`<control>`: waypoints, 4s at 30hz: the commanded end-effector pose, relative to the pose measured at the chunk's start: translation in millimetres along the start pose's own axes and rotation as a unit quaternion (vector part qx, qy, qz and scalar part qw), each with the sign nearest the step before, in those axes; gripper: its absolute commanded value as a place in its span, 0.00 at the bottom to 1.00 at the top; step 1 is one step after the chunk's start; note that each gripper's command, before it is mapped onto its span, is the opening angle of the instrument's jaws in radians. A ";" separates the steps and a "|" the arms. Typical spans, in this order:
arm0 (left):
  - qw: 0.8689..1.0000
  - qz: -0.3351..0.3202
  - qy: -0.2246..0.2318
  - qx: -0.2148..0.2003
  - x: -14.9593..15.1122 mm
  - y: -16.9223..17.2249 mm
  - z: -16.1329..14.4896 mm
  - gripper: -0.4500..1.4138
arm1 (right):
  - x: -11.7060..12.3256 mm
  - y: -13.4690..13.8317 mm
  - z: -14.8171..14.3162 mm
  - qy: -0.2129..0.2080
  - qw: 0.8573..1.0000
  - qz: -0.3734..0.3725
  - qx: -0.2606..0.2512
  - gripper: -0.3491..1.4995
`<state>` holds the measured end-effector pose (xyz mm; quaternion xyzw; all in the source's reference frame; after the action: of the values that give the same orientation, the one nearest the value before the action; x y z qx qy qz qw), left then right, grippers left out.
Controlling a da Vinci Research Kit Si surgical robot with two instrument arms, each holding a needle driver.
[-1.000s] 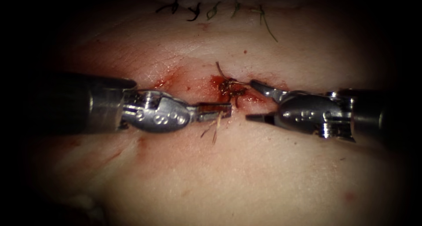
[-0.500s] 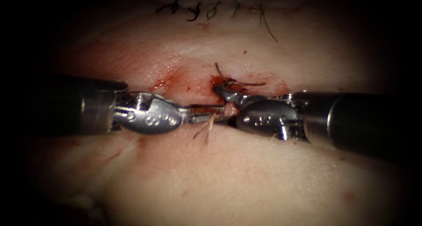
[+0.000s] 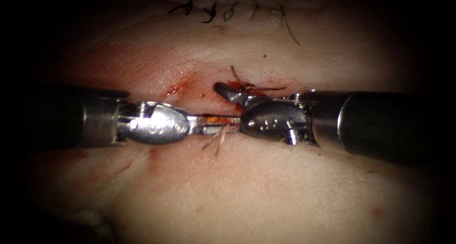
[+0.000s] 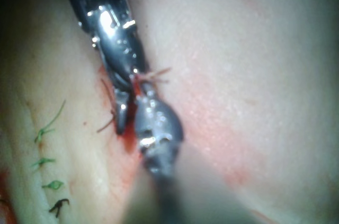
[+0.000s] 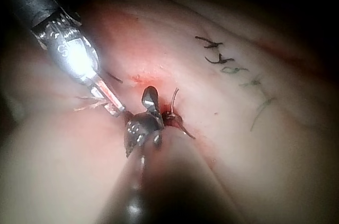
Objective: Wound Closure
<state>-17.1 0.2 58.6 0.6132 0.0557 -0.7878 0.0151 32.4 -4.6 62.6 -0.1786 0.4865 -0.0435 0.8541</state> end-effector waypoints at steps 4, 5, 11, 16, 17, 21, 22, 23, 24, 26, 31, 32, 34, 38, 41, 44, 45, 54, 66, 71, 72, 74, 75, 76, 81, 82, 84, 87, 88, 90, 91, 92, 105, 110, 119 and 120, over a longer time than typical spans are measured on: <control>1.000 -0.004 0.005 0.001 -0.5 0.2 0.6 0.00 | 0.6 -1.1 1.2 0.005 1.000 0.000 0.002 0.93; 1.000 -0.007 0.007 0.000 -0.5 0.2 0.6 0.00 | 0.7 -1.1 1.4 0.005 1.000 0.000 0.002 0.93; 1.000 -0.009 0.008 -0.001 -0.5 0.1 0.6 0.00 | 1.3 -1.1 1.9 0.010 1.000 0.002 0.003 0.93; 1.000 -0.011 0.012 -0.001 -0.4 0.3 0.5 0.00 | 1.7 -1.5 2.1 0.006 1.000 0.000 0.017 0.74; 1.000 -0.011 0.012 -0.001 -0.4 0.3 0.5 0.00 | 1.7 -1.5 2.1 0.003 1.000 0.001 0.022 0.64; 1.000 -0.011 0.011 -0.001 -0.4 0.4 0.5 0.00 | 1.6 -1.4 2.1 0.000 1.000 0.001 0.031 0.10; 1.000 -0.011 0.011 -0.001 -0.3 0.5 0.5 0.00 | 1.6 -1.4 2.0 -0.002 1.000 0.001 0.031 0.00; 1.000 -0.011 0.012 -0.001 -0.3 0.5 0.5 0.00 | 1.6 -1.3 2.0 -0.003 0.999 0.001 0.043 0.00; 1.000 -0.011 0.012 -0.001 -0.3 0.5 0.5 0.00 | 1.6 -1.3 2.0 -0.003 0.999 0.001 0.043 0.00; 1.000 -0.013 0.011 -0.001 -0.3 0.6 0.4 0.00 | 1.6 -1.1 1.9 -0.002 0.999 0.002 0.045 0.00; 1.000 -0.013 0.010 0.000 -0.3 0.8 -0.1 0.00 | 1.6 -0.8 1.6 -0.013 0.999 0.003 0.047 0.00; 1.000 -0.013 0.009 0.000 -0.3 0.8 -0.3 0.00 | 1.6 -0.8 1.4 -0.014 0.999 0.000 0.049 0.00; 1.000 -0.013 0.009 0.003 -0.3 0.7 -0.8 0.00 | 1.6 -0.9 1.2 -0.015 0.999 -0.001 0.050 0.00; 1.000 -0.015 0.011 0.013 -0.1 0.2 -3.0 0.00 | 1.1 -1.2 -0.7 -0.029 0.999 -0.011 0.044 0.00; 1.000 -0.016 0.004 0.020 -0.2 0.1 -5.0 0.00 | 1.0 -1.7 -2.7 -0.025 0.999 0.007 0.025 0.54; 0.999 -0.017 -0.006 0.028 -0.7 0.2 -7.4 0.00 | 1.0 -2.3 -5.6 -0.008 0.999 0.048 -0.014 0.98; 0.999 -0.017 -0.009 0.029 -0.9 0.2 -8.1 0.00 | 1.0 -2.6 -6.7 -0.006 0.999 0.050 -0.010 0.98; 0.995 -0.024 -0.057 0.075 -4.9 -2.3 -13.9 0.00 | 1.9 -5.4 -16.7 -0.013 0.998 0.060 -0.016 0.99; 0.978 -0.104 -0.160 0.078 -9.7 -4.2 -11.3 0.91 | 2.4 -5.5 -18.7 -0.019 0.996 0.081 -0.044 0.99; 0.977 -0.114 -0.170 0.068 -9.4 -3.9 -12.1 0.92 | 2.7 -5.6 -18.7 -0.020 0.995 0.084 -0.044 0.99; 0.973 -0.137 -0.171 0.072 -9.3 -3.4 -12.0 0.91 | 2.7 -5.6 -18.6 -0.020 0.995 0.085 -0.045 0.99; 0.968 -0.162 -0.174 0.084 -9.0 -2.3 -10.8 0.90 | 3.0 -5.8 -18.4 -0.021 0.995 0.088 -0.046 0.99; 0.967 -0.166 -0.174 0.089 -9.0 -2.3 -10.3 0.89 | 3.1 -5.9 -18.3 -0.021 0.995 0.087 -0.046 0.99; 0.965 -0.172 -0.172 0.094 -9.0 -2.3 -9.9 0.88 | 3.2 -6.0 -18.2 -0.021 0.995 0.088 -0.048 0.99; 0.941 -0.315 -0.108 0.064 -10.4 -1.2 -5.0 0.89 | 3.9 -6.3 -17.9 -0.024 0.994 0.091 -0.048 0.99; 0.941 -0.315 -0.108 0.064 -10.4 -1.2 -5.0 0.89 | 3.9 -6.3 -17.9 -0.024 0.994 0.091 -0.048 0.99; 0.937 -0.332 -0.085 0.066 -11.2 -0.5 -3.1 0.89 | 4.0 -6.4 -17.8 -0.024 0.994 0.094 -0.048 0.99; 0.938 -0.337 -0.053 0.061 -12.8 0.5 -1.0 0.87 | 4.2 -6.5 -17.8 -0.024 0.994 0.097 -0.049 0.99; 0.936 -0.344 -0.040 0.060 -13.9 0.7 -0.1 0.86 | 4.4 -6.6 -17.8 -0.024 0.994 0.097 -0.049 0.99; 0.933 -0.353 -0.033 0.053 -15.6 1.1 0.8 0.86 | 4.6 -6.7 -17.7 -0.026 0.994 0.097 -0.048 0.99; 0.930 -0.362 -0.032 0.049 -16.7 1.6 1.1 0.86 | 4.8 -6.8 -17.6 -0.026 0.994 0.097 -0.049 0.99; 0.930 -0.363 -0.032 0.045 -17.4 2.2 1.3 0.87 | 4.9 -6.8 -17.6 -0.026 0.993 0.100 -0.049 0.99; 0.935 -0.349 -0.034 0.049 -15.5 7.5 -3.0 0.87 | 5.5 -7.1 -17.4 -0.029 0.994 0.100 -0.046 0.99; 0.940 -0.332 -0.041 0.062 -11.6 6.2 -6.4 0.87 | 5.6 -7.2 -17.3 -0.029 0.993 0.100 -0.046 0.99; 0.954 -0.290 -0.005 0.079 0.0 1.8 -8.7 0.86 | 6.1 -6.3 -16.9 -0.038 0.993 0.107 -0.033 0.99; 0.958 -0.275 -0.002 0.076 1.2 2.1 -8.1 0.86 | 6.3 -5.6 -16.8 -0.044 0.992 0.120 -0.016 0.98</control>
<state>-9.3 -0.6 54.4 0.5741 0.1587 -0.7654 -0.2437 21.3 -15.3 51.2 -0.1317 0.4638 0.0791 0.8725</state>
